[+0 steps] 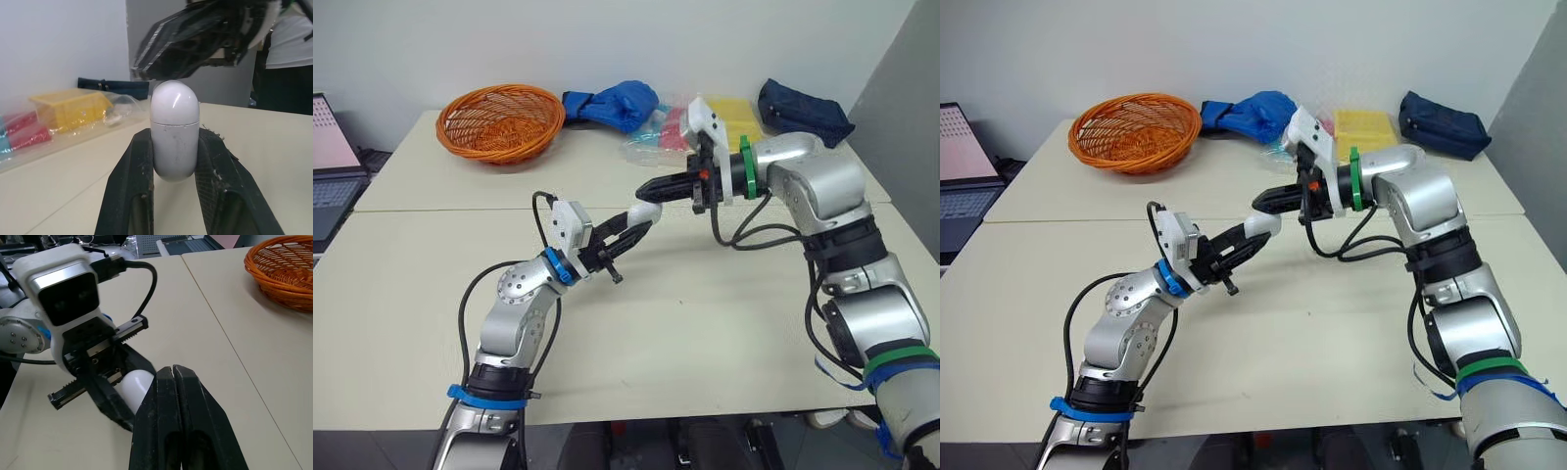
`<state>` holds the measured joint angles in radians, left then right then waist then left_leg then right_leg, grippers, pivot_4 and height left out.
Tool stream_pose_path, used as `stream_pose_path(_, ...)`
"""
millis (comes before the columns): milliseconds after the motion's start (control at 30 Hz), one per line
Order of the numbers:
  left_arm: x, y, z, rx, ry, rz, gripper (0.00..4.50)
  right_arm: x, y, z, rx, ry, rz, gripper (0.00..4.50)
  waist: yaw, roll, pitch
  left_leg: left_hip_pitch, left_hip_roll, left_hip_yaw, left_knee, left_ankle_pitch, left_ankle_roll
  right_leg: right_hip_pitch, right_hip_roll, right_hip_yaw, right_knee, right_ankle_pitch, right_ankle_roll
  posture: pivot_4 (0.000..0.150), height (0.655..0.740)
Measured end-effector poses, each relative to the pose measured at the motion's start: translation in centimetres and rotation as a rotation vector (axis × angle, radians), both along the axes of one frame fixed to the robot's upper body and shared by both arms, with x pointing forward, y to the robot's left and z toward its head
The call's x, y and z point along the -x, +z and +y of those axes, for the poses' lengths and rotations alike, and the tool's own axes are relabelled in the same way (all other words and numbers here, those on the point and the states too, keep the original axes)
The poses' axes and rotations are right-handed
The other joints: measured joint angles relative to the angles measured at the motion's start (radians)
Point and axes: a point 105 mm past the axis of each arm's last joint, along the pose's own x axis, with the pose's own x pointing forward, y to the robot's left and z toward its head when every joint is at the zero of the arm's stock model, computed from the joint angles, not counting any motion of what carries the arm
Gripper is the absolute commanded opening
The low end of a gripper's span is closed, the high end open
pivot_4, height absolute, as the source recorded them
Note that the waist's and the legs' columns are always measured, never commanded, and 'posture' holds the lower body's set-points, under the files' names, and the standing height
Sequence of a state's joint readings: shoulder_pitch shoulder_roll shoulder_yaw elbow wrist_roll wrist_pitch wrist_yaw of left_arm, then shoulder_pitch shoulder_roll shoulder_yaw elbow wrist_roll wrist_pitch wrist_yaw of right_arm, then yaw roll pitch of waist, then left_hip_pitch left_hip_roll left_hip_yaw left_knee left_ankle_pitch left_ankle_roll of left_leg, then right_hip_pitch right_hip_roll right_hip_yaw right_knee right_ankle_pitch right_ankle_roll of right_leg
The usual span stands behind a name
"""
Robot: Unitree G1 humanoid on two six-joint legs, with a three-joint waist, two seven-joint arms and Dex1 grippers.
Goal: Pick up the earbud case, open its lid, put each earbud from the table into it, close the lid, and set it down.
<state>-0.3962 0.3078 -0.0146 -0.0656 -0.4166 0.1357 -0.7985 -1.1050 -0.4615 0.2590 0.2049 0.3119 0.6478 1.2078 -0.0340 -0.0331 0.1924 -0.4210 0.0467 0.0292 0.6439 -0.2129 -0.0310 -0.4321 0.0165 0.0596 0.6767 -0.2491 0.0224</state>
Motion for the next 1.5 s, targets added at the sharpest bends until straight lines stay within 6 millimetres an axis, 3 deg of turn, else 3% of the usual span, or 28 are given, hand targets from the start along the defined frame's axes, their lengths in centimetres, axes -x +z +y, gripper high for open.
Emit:
stream_pose_path(233, -0.3, -0.5, 0.3, -0.003, 0.01, 0.031, 0.74, 0.4, -1.0, -0.5, 0.013, -0.012, -0.086, 0.04, 0.001, 0.0, 0.0, 0.0, 0.0, 0.0, 0.001, 0.0, 0.0, 0.0, 0.0, 0.001, 0.002, 0.0, 0.001, 0.15, 0.74)
stream_pose_path(367, -0.2, 0.3, -0.1, -0.004, -0.062, 0.07, 0.74, -0.4, 0.4, -1.5, -0.128, -0.088, -0.131, 0.04, 0.002, 0.0, 0.0, 0.0, 0.0, 0.0, 0.001, 0.0, 0.0, 0.0, 0.0, 0.0, 0.002, 0.0, 0.001, 0.15, 0.74)
stream_pose_path(500, -0.2, -0.7, 0.5, -0.003, -0.105, 0.286, 0.74, 0.4, 1.0, -4.1, -0.193, -0.111, -0.18, 1.23, 0.002, 0.0, 0.0, 0.0, 0.0, -0.001, 0.001, 0.0, 0.0, 0.001, 0.0, 0.0, 0.0, -0.001, 0.001, 0.15, 0.74)
stream_pose_path(667, 0.0, -3.1, 1.3, 0.046, -0.088, 0.68, 0.74, 2.4, -3.7, -6.6, -0.133, -0.086, -0.15, 3.04, 0.001, -0.001, 0.0, 0.001, -0.001, -0.002, 0.001, 0.0, 0.0, 0.001, 0.0, -0.001, 0.001, -0.001, 0.002, 0.15, 0.74)
stream_pose_path(800, -0.2, -3.9, 1.5, 0.086, -0.039, 0.859, 0.74, 4.1, -7.2, -7.6, -0.034, -0.013, -0.17, 4.48, 0.001, -0.001, 0.0, 0.004, -0.001, -0.002, 0.001, 0.0, 0.0, 0.003, 0.0, -0.001, 0.002, -0.001, 0.002, 0.15, 0.74)
stream_pose_path(900, -0.6, -4.7, 1.4, 0.133, 0.007, 0.994, 0.74, 4.5, -8.4, -7.9, -0.004, 0.007, -0.193, 4.48, -0.006, -0.001, 0.001, 0.007, -0.001, -0.002, 0.002, 0.0, 0.0, 0.006, 0.0, 0.0, 0.003, -0.001, 0.002, 0.15, 0.74)
stream_pose_path(1067, 0.1, -7.7, 1.2, 0.106, 0.089, 1.187, 0.74, 4.1, -10.1, -8.3, 0.044, -0.011, -0.189, 4.48, -0.008, -0.001, 0.001, 0.011, -0.001, -0.002, 0.001, 0.0, 0.0, 0.01, 0.0, 0.0, 0.003, -0.001, 0.002, 0.15, 0.74)
stream_pose_path(1200, 0.5, -8.4, 0.9, 0.086, 0.113, 1.228, 0.74, 3.9, -9.9, -7.6, 0.022, -0.015, -0.201, 4.48, -0.009, -0.001, 0.001, 0.012, -0.001, -0.001, 0.001, 0.0, 0.0, 0.01, 0.0, 0.002, 0.003, -0.001, 0.002, 0.15, 0.74)
stream_pose_path(1500, 0.5, -8.1, 1.6, 0.113, 0.127, 1.226, 3.67, 3.1, -9.7, -7.7, 0.025, -0.044, -0.215, 4.5, -0.012, -0.001, 0.001, 0.015, -0.002, 0.0, 0.001, 0.0, -0.001, 0.012, 0.0, 0.003, 0.003, -0.001, 0.002, 0.15, 0.74)
